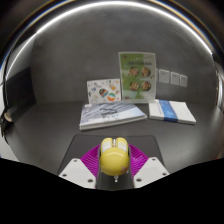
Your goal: Arrange mouse
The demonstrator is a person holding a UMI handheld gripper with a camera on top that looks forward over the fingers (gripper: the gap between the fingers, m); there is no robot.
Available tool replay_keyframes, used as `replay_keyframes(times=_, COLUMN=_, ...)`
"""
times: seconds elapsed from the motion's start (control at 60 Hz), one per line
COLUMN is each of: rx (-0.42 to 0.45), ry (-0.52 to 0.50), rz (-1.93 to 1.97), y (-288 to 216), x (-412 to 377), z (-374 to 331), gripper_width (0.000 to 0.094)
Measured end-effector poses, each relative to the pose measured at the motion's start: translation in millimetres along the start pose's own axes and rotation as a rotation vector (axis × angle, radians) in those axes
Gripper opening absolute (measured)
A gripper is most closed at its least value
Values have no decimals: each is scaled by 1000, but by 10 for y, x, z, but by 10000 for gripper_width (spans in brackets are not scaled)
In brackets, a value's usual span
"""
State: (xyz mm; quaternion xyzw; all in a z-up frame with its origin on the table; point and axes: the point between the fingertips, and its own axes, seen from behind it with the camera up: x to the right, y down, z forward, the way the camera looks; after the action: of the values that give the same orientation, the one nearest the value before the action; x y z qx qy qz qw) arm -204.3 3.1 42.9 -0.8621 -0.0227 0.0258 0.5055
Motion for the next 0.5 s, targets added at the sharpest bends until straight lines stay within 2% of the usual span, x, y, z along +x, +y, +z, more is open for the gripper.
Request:
replay_keyframes(times=0.167, rx=-101, ry=36, rz=-10, y=535, x=-195, z=103, gripper_width=369)
replay_keyframes(times=0.233, rx=-84, ry=54, rz=-11, y=544, x=-177, z=100, gripper_width=371)
replay_keyframes(times=0.333, rx=-97, ry=66, rz=-18, y=535, x=-161, z=115, gripper_width=494)
replay_keyframes(times=0.35, rx=-103, ry=64, rz=-20, y=545, x=-164, z=117, gripper_width=569)
replay_keyframes(times=0.367, rx=-114, ry=63, rz=-20, y=563, x=-160, z=109, gripper_width=534)
replay_keyframes(times=0.467, rx=-134, ry=55, rz=15, y=594, x=-110, z=-28, gripper_width=895)
replay_keyframes(times=0.5, rx=-124, ry=40, rz=22, y=572, x=-108, z=-95, gripper_width=830)
